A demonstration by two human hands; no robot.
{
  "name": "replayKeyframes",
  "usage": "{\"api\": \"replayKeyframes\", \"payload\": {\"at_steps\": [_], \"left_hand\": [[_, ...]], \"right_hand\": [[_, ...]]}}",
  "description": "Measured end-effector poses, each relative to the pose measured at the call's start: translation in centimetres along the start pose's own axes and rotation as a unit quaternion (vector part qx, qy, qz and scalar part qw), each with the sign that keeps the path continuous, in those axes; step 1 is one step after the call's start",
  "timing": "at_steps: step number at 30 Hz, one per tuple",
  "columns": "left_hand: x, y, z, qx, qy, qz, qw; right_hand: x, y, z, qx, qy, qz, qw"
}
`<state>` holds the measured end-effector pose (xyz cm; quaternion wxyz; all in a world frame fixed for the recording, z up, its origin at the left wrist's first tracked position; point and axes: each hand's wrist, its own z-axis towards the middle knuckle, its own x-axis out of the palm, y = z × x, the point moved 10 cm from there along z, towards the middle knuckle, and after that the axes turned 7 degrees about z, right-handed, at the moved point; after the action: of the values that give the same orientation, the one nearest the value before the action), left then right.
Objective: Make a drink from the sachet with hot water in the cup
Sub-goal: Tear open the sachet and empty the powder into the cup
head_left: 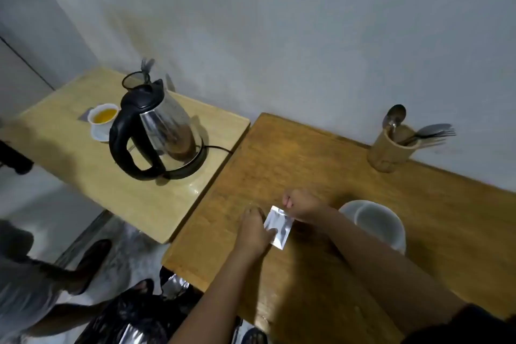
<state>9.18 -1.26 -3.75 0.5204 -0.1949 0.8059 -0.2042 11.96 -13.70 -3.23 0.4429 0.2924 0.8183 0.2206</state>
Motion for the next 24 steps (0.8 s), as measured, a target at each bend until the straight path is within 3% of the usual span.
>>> {"api": "replayKeyframes", "payload": {"at_steps": [9,14,17,24], "left_hand": [[0.7,0.6,0.4,-0.012,0.027,-0.010,1.000],[0.2,-0.5,-0.1,0.018,0.065,-0.206,0.976],[-1.2,-2.7,0.0,0.060,0.079,-0.262,0.960],[-5.6,-8.8,-0.8,0.166,0.085,-0.270,0.944]], "right_hand": [[1.1,0.0,-0.4,0.009,0.038,-0.002,0.999],[-0.9,1.6,-2.3,-0.028,0.063,-0.004,0.998],[-3.5,3.1,-3.8,-0.064,0.033,-0.008,0.997],[-9.9,7.1,-7.9,-0.117,-0.099,0.002,0.988]]}}
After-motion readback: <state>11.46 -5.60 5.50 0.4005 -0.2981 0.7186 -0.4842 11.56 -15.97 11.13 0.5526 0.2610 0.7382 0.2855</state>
